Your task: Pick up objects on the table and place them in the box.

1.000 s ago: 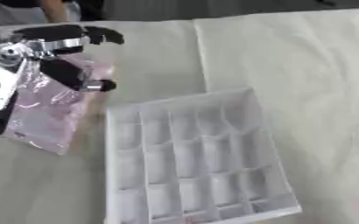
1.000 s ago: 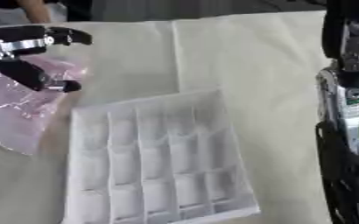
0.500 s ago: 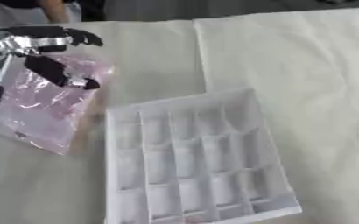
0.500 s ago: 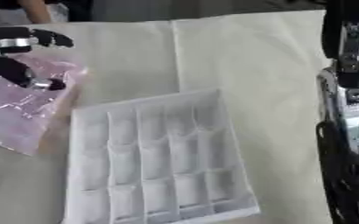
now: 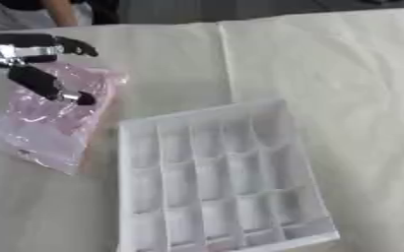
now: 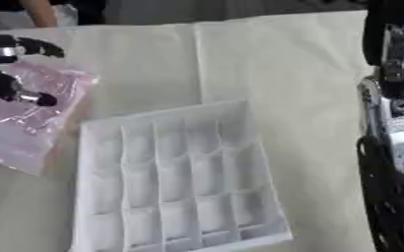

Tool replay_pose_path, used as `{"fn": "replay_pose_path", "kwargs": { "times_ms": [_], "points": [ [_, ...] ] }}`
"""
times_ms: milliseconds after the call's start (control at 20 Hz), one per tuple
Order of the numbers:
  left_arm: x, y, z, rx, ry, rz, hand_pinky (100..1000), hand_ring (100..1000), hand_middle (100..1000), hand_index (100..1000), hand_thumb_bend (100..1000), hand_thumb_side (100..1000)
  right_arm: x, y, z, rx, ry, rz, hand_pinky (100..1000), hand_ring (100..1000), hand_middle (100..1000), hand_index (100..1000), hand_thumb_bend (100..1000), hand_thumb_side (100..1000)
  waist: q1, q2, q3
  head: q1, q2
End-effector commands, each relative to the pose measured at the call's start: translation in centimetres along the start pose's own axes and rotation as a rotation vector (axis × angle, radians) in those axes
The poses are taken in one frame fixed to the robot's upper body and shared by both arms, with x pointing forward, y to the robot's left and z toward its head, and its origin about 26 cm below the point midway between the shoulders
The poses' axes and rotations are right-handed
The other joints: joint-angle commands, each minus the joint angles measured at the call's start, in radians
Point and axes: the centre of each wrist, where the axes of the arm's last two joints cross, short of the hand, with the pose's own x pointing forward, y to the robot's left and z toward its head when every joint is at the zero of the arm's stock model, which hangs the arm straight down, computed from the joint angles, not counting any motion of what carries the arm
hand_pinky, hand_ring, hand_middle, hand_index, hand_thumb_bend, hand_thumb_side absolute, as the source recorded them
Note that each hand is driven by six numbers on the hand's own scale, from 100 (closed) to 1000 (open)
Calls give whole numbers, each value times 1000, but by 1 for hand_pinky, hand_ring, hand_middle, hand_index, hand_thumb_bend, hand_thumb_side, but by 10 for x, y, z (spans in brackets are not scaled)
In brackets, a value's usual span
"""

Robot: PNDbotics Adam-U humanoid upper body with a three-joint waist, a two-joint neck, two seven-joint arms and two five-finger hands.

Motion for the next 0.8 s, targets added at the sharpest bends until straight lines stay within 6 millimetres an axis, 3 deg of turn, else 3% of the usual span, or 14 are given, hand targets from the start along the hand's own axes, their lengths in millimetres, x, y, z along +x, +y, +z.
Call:
{"fn": "replay_pose_path", "kwargs": {
  "times_ms": [50,400,800],
  "points": [
    [1,11,16,-67,-26,-104,1000,1000,1000,1000,692,684,3,-8,-2,12,-10,21,376,627,804,708,100,644,1,-16,3,-4,-3],
    [20,2,21,-48,-64,-119,1000,1000,1000,1000,634,716,3,-8,-2,11,-9,24,376,627,805,707,100,645,-2,-14,8,-6,-3],
    [27,-15,15,-51,-91,-67,1000,1000,1000,1000,600,745,3,-9,-2,14,-6,26,372,625,805,702,100,644,-4,-8,6,-9,-3]
  ]
}}
